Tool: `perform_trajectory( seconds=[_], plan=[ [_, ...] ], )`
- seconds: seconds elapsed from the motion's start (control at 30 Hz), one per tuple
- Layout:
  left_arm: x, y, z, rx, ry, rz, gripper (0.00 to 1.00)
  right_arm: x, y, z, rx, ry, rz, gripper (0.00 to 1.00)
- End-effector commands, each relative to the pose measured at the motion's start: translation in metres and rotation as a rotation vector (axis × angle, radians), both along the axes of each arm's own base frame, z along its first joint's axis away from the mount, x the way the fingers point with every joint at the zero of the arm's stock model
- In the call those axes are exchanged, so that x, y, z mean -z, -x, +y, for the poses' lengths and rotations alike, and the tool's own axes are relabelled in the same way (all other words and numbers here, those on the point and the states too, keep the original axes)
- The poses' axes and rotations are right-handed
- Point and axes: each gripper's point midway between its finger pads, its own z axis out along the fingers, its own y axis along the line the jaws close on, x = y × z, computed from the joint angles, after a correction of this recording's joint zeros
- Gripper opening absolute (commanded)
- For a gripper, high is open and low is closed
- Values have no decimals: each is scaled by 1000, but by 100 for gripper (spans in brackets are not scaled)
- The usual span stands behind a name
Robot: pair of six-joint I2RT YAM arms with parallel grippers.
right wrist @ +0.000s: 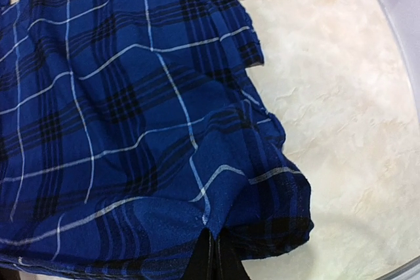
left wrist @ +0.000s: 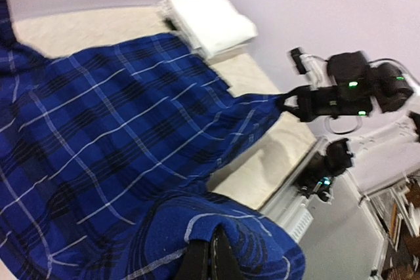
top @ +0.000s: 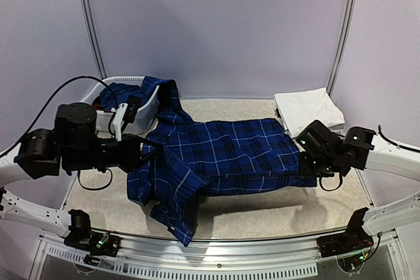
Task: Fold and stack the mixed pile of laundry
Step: Fold the flattened shirt at the center of the board.
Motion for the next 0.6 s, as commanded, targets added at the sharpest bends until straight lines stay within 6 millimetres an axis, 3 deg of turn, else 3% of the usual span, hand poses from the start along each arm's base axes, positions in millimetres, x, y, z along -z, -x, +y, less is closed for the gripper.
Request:
perform_trajectory(
  seconds=[0.0, 0.17, 0.3, 0.57],
  plan=[
    [32, -19, 3, -70, 14, 106, 0, -15, -26, -5, 31, 69, -36, 1],
    [63, -39, 4, -109, 8, 199, 0, -15, -58, 11, -1, 77, -22, 1],
    [79, -56, 14, -177, -28, 225, 0, 6, -79, 23, -28, 147, 48, 0],
    [107, -83, 39, -279, -39, 277, 0, 43, -105, 21, 6, 295, 159, 0]
  ],
)
